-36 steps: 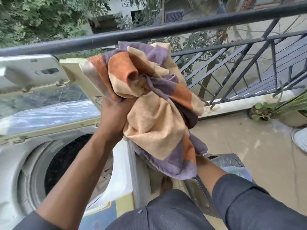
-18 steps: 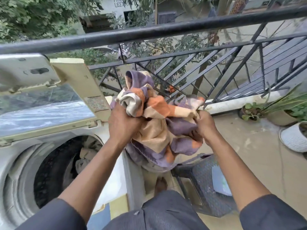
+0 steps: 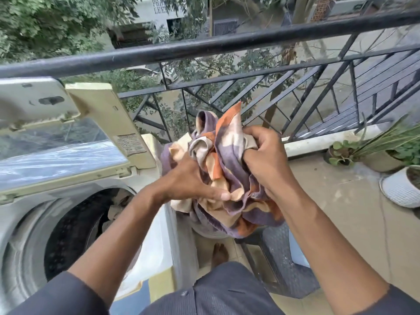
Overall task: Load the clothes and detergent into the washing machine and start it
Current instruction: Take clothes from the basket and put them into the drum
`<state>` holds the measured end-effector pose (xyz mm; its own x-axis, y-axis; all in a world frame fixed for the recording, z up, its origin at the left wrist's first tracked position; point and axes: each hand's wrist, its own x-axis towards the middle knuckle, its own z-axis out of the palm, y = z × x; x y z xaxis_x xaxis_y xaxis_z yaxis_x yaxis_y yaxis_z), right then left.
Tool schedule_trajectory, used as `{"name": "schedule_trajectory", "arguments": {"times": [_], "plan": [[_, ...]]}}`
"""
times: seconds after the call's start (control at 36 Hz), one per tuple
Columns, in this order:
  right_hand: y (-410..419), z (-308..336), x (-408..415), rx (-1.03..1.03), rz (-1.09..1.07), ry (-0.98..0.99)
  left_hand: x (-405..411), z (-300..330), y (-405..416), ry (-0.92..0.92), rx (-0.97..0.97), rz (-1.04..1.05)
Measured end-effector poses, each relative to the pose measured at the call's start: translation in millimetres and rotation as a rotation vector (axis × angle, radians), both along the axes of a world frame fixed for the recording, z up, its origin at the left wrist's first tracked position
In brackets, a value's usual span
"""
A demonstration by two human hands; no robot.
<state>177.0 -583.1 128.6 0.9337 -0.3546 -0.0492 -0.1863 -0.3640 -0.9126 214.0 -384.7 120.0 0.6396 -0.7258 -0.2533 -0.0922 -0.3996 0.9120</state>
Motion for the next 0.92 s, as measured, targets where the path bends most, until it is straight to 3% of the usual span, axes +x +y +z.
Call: {"name": "schedule_trajectory", "arguments": {"times": [0.17,0.22,0.31,0.36,0.44,0.53,0.67,0.78,0.86,0.92], "plan": [[15.5,11.0,-0.8,0.042,0.215,-0.071,-3.5,-18.7,-12.5,-0.349,0.017,0.341],[14.4,14.2,0.2,0.208,0.303,-0.034,-3.4,-21.6,-14.8,-0.392,0.046,0.465],[8.5,20.1,0.7,0.523,0.413,0.011,5.6,-36.2,-13.0,-0.434,0.272,0.559],[1.7,22.5,0.8,0.571,0.456,0.028,9.4,-43.4,-10.7,-0.452,0.303,0.616],[-7.9,18.2,2.6,0.543,0.407,0.021,6.9,-36.2,-13.8,-0.484,0.198,0.617],[-13.4,6.9,4.0,0.498,0.149,-0.004,7.4,-26.5,-15.4,-0.522,0.174,0.572],[-37.9,-63.5,1.6,0.173,-0.222,0.119,12.8,-7.8,-3.5,-0.521,0.087,0.586],[-52.9,-120.1,-5.3,-0.032,0.022,0.511,28.9,-2.0,12.3,-0.457,0.032,0.657],[-56.0,-173.6,-5.7,-0.169,0.229,0.678,33.1,15.2,12.0,-0.422,-0.066,0.654],[-41.8,-171.7,-5.4,-0.184,0.286,0.745,32.9,29.0,9.5,-0.411,-0.108,0.643]]}}
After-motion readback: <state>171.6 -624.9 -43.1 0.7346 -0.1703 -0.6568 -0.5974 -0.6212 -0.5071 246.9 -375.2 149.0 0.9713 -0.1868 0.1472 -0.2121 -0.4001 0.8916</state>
